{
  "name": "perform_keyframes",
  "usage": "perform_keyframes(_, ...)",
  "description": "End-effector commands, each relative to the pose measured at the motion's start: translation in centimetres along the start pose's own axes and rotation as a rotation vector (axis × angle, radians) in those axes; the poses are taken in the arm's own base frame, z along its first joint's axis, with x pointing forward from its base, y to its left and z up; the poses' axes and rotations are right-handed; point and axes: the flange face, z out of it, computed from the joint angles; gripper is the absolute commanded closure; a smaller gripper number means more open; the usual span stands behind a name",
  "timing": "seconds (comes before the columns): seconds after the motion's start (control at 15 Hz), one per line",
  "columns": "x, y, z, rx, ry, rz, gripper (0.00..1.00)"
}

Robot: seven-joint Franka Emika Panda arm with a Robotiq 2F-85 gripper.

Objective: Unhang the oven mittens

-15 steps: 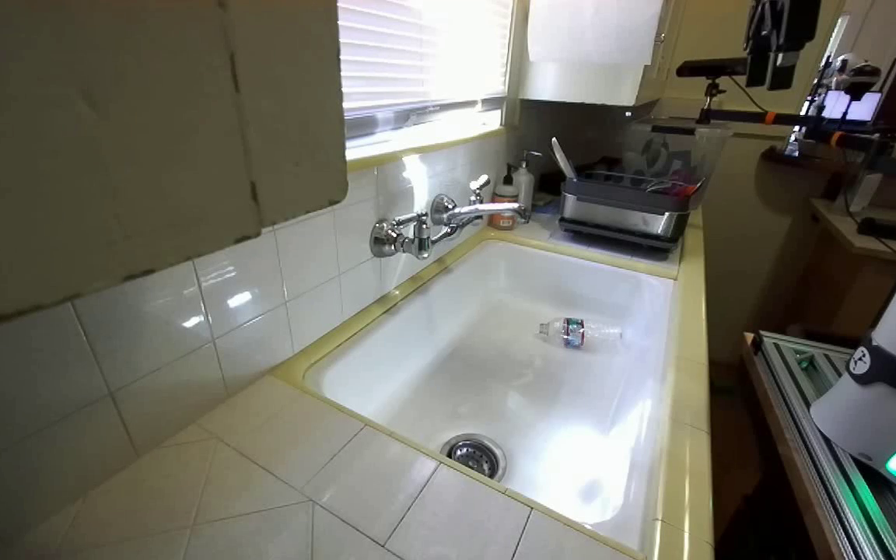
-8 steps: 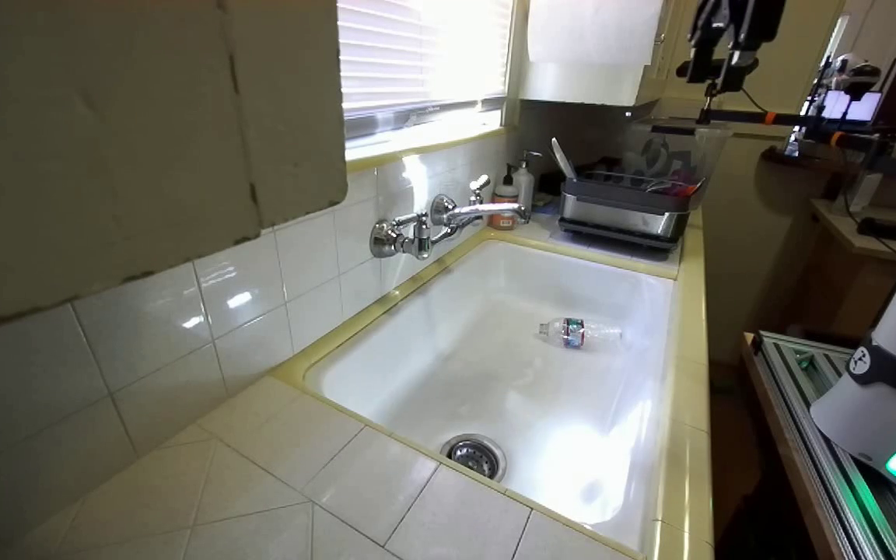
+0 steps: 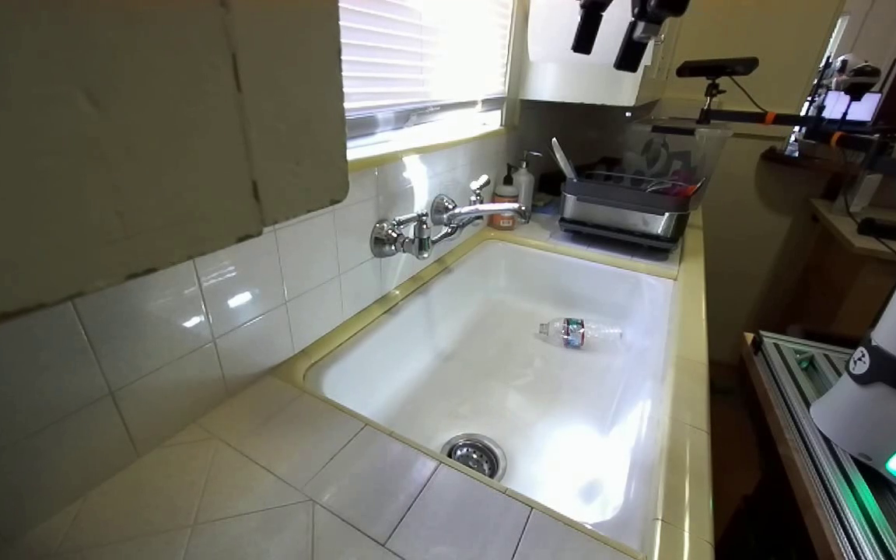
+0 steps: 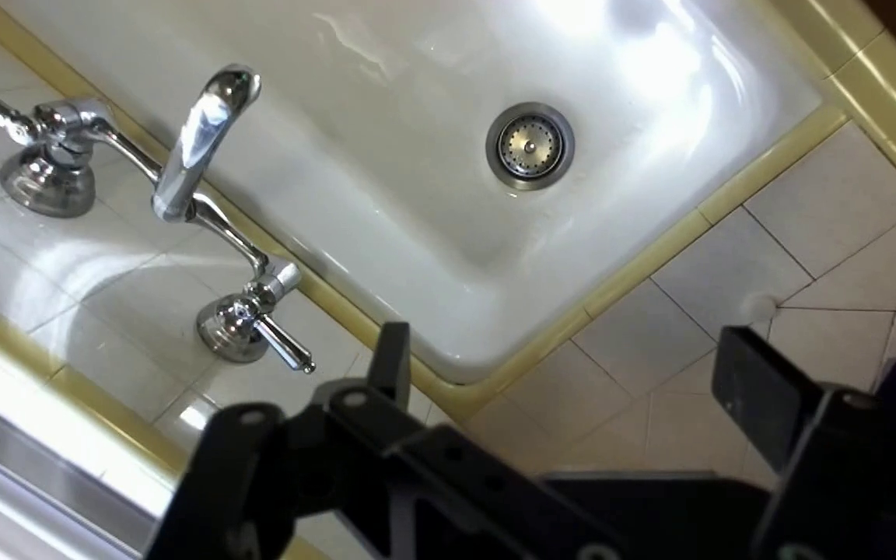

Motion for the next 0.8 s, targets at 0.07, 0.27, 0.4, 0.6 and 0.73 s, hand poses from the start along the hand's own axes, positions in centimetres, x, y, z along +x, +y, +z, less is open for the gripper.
perform_keyframes(0.07, 0.7, 0.3, 0.0, 0.002, -0.002, -0.011, 0.0)
perform_keyframes(0.27, 0.8, 0.3, -0.1, 0.002, 0.0, -0.014, 0.0)
perform_keyframes(0.4, 1.8, 1.0, -0.9, 0.015, 0.052, 0.045, 0.0)
perform_keyframes(0.6, 2.8, 2.4, -3.1, 0.035, 0.166, 0.117, 0.0)
perform_keyframes(0.73, 3.4, 3.1, -4.2, 0.075, 0.218, 0.164, 0.0)
